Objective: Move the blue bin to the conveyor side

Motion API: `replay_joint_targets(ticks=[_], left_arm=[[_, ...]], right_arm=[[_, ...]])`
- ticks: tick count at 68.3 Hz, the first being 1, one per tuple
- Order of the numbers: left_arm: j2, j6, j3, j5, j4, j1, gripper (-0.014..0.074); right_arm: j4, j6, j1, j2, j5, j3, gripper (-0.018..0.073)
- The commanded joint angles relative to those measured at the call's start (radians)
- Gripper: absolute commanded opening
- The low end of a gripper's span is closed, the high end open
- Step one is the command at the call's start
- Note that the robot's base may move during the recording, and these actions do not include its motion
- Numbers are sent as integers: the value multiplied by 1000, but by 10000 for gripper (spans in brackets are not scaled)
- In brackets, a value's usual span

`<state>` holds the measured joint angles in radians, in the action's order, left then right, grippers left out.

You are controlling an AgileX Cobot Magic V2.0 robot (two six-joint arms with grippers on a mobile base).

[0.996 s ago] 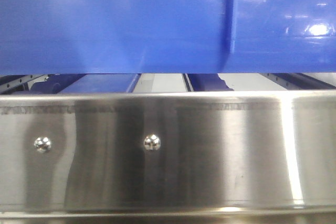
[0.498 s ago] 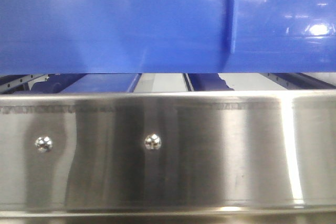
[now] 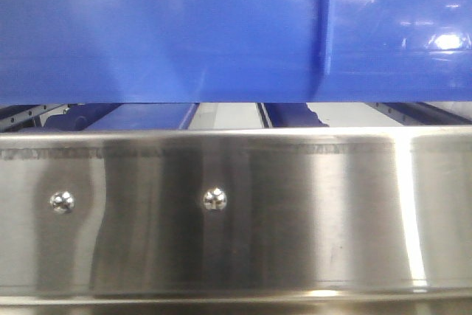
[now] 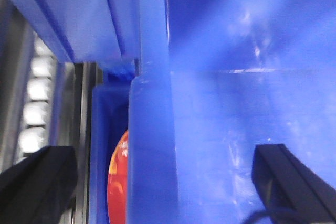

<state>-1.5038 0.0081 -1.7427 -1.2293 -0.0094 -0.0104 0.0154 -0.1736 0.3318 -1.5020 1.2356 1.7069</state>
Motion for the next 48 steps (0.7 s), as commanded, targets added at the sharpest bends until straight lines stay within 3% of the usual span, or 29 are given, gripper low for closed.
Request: replay_joint_targets(ticks=[1,29,48], left_arm=[[-12,9,-4,8,-11,-2,569],[-48,14,6,8,-13,-2,569],[0,38,103,8,-4,-2,569]], right_arm=[[-15,-3,1,-9,-15,-1,549],[-15,-3,1,-13,-15,-1,549],[6,-3,1,-8,-15,-1,549]])
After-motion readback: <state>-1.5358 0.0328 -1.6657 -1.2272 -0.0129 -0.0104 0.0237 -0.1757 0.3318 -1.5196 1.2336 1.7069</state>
